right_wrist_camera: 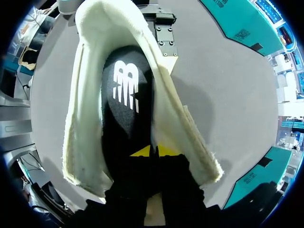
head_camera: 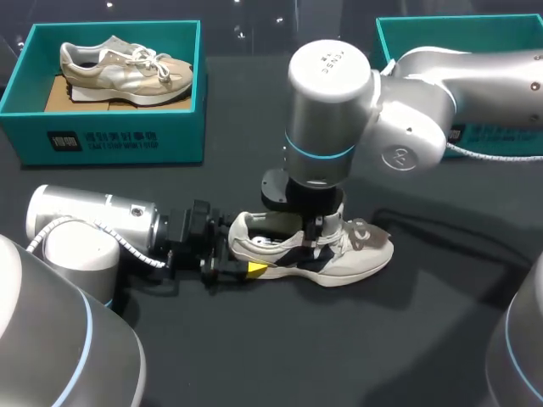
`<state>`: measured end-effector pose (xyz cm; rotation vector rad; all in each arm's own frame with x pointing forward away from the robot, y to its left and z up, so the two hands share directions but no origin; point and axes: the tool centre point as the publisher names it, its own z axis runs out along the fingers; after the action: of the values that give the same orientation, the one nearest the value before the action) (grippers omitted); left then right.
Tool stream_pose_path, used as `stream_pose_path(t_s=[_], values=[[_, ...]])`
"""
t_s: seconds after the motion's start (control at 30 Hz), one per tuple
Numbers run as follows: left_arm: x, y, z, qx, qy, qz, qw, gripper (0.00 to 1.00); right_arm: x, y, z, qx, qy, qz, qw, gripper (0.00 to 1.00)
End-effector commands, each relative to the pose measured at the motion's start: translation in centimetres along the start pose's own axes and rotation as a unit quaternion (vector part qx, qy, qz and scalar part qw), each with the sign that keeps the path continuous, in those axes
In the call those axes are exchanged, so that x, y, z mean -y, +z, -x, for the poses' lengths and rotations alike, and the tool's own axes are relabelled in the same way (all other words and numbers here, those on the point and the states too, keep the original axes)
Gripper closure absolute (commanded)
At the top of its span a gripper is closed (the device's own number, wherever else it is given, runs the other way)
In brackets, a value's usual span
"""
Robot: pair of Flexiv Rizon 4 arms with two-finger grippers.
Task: Take the shoe out of the shoebox, open the shoe tongue, remove and reinsert the insole, then place the shoe into the shoebox
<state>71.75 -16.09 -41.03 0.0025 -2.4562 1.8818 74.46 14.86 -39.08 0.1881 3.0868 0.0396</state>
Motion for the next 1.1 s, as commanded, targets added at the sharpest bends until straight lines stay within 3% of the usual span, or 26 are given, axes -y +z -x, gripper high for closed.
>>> stream_pose_path(t_s=[0.03, 0.2, 0.73, 0.77, 0.83, 0.87, 0.9, 1.1], values=[[-0.1, -0.1, -0.1, 0.000, 0.000, 0.000, 1.000, 1.00, 0.4, 0.6, 0.2, -0.004, 0.000, 0.004, 1.000, 0.60], [-0.1, -0.1, -0.1, 0.000, 0.000, 0.000, 1.000, 1.00, 0.2, 1.0, 0.0, -0.012, -0.004, 0.005, 1.000, 0.51], [-0.1, -0.1, -0.1, 0.000, 0.000, 0.000, 1.000, 1.00, 0.4, 3.4, -1.9, -0.077, -0.004, -0.008, 0.997, 0.57], [-0.1, -0.1, -0.1, 0.000, 0.000, 0.000, 1.000, 1.00, 0.5, 3.5, -2.1, -0.079, -0.002, -0.007, 0.997, 0.59], [-0.1, -0.1, -0.1, 0.000, 0.000, 0.000, 1.000, 1.00, 0.8, 3.4, -2.3, -0.082, 0.002, -0.006, 0.997, 0.71], [-0.1, -0.1, -0.1, 0.000, 0.000, 0.000, 1.000, 1.00, 1.0, 3.4, -2.4, -0.082, 0.004, -0.004, 0.997, 0.82], [-0.1, -0.1, -0.1, 0.000, 0.000, 0.000, 1.000, 1.00, 1.2, 3.3, -2.5, -0.082, 0.006, -0.002, 0.997, 1.00], [-0.1, -0.1, -0.1, 0.000, 0.000, 0.000, 1.000, 1.00, 2.0, 2.8, -2.8, -0.074, 0.015, 0.007, 0.997, 1.00]])
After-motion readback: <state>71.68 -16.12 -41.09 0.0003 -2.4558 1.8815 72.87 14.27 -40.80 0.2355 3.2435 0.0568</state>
